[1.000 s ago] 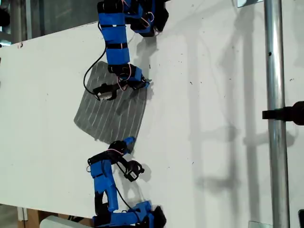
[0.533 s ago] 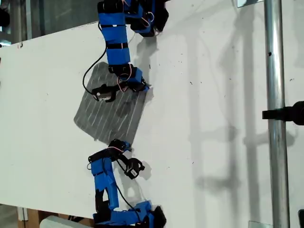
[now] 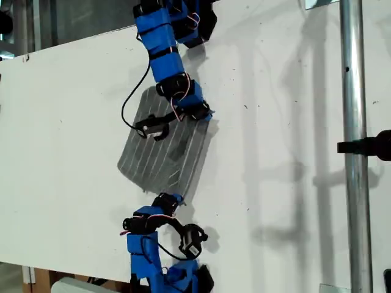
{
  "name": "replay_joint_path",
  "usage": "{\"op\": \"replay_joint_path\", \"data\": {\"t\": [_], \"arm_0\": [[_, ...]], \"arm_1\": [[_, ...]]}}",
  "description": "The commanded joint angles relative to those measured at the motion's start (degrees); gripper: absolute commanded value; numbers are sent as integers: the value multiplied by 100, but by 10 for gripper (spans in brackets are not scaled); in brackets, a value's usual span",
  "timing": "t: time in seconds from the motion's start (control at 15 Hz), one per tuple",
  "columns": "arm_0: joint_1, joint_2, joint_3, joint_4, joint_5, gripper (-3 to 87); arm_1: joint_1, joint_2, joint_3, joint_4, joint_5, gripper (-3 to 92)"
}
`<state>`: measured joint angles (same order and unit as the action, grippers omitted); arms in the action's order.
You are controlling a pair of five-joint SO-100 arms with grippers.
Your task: Grasp corners of a towel and fold twice.
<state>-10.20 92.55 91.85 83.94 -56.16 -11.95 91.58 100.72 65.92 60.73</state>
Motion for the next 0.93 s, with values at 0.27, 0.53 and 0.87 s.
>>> {"op": "replay_joint_path", "data": {"t": [0.27, 0.53, 0.87], "arm_0": [[1661, 1380, 185, 158, -1406, -17], [88, 1116, 220, -316, 220, -17], [-2171, -114, -677, -1617, 2487, -17]], "arm_1": [[-703, -809, -2188, 642, 246, -3], [466, 70, -861, 1151, 53, -3], [3076, 1740, 853, 870, -1389, -3]]}}
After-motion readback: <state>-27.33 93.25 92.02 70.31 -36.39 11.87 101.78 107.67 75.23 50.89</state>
